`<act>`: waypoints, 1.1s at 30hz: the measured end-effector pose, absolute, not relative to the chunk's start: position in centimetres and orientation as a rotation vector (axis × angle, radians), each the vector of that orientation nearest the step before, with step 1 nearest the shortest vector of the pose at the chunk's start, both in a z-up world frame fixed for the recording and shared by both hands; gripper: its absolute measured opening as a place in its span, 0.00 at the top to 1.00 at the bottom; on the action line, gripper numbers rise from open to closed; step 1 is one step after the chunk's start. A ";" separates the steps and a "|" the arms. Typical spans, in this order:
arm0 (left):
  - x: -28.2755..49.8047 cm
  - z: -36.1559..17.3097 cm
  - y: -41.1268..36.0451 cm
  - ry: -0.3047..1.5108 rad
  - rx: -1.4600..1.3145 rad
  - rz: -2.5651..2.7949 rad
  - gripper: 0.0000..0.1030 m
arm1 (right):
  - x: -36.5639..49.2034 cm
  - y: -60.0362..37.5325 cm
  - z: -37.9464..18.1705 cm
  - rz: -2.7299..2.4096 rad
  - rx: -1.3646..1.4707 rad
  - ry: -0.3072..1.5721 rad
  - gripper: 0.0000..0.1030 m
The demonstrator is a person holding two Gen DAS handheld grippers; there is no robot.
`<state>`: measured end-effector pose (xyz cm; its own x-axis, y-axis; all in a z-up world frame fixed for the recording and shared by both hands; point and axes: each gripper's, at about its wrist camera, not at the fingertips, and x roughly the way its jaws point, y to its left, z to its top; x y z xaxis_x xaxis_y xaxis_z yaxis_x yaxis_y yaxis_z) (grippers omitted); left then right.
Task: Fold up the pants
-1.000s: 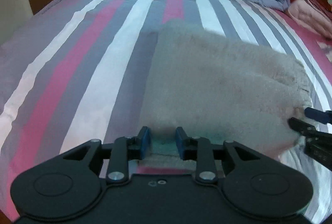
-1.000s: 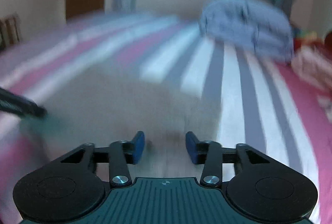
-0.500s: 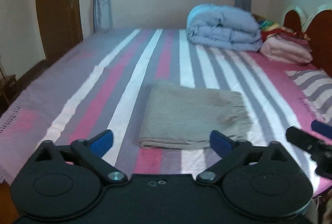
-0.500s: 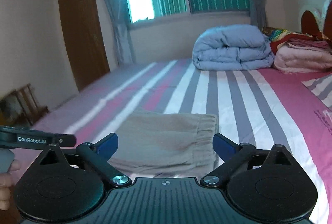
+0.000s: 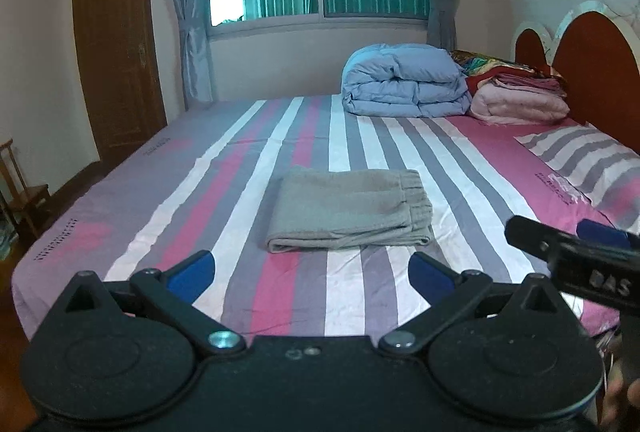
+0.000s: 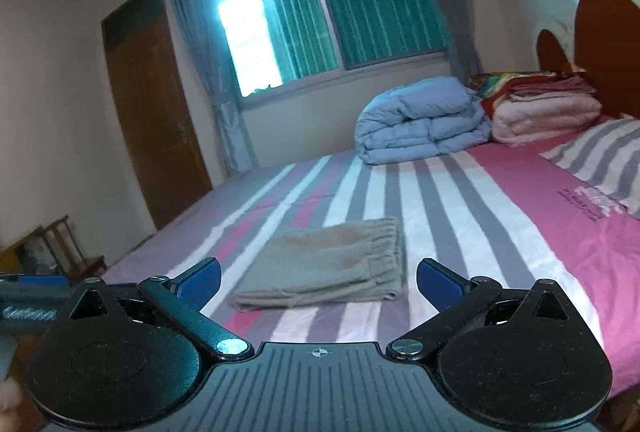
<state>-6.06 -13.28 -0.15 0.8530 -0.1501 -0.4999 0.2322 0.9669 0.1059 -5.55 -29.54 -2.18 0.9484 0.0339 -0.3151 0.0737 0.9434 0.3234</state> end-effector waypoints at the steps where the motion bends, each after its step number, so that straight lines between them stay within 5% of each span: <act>1: -6.7 -0.1 -13.0 0.508 0.160 -0.198 0.06 | -5.9 -29.3 -2.1 -0.033 0.328 0.333 0.00; 33: -8.8 -1.0 -9.9 0.476 0.098 -0.151 0.06 | -9.3 -26.0 -1.6 -0.061 0.262 0.265 0.00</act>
